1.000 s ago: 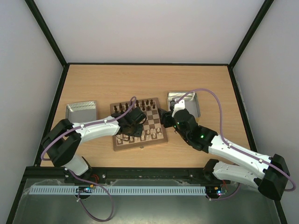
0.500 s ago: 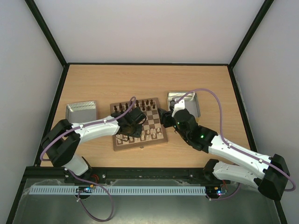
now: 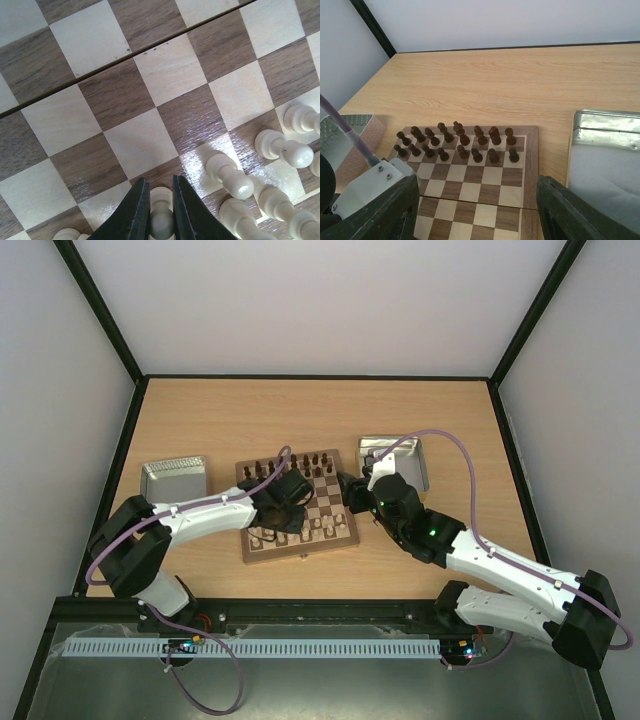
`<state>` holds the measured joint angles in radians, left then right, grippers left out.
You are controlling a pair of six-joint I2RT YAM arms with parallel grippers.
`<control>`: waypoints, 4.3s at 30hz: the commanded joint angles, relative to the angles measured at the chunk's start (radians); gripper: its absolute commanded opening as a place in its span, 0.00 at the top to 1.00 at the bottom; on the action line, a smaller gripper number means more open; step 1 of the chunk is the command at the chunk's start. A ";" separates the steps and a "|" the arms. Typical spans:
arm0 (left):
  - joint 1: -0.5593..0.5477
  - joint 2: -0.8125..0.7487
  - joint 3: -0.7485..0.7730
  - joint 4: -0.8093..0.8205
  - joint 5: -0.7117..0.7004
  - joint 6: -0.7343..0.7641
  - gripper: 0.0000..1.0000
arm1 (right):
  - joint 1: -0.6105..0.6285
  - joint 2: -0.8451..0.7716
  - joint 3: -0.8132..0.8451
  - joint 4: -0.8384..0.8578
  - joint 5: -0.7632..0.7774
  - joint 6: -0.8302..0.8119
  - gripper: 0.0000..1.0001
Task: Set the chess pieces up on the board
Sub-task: Place the chess piece on the chessboard, then pick up the chess piece from the chessboard.
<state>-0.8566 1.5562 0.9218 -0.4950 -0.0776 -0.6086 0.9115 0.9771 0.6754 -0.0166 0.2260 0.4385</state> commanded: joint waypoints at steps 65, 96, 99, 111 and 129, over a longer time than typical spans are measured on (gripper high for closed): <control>0.139 -0.118 -0.064 -0.174 0.050 0.015 0.77 | -0.001 0.285 0.206 -0.144 -0.266 0.148 0.46; 0.234 -0.160 0.012 -0.100 0.050 0.000 0.94 | -0.002 0.326 0.161 0.030 -0.476 0.257 0.45; 0.245 -0.182 0.035 -0.103 0.056 -0.012 0.94 | 0.000 0.343 0.140 0.087 -0.515 0.282 0.44; 0.283 -0.356 0.081 -0.076 0.122 -0.109 0.93 | 0.055 0.365 0.072 0.279 -0.560 0.218 0.40; 0.309 -0.333 -0.009 -0.177 -0.008 -0.086 0.91 | 0.076 0.643 0.349 -0.067 -0.408 0.142 0.48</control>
<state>-0.5709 1.2263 0.9558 -0.6292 -0.0437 -0.6994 0.9821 1.5326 0.8928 0.0986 -0.1596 0.6662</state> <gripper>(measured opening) 0.103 0.535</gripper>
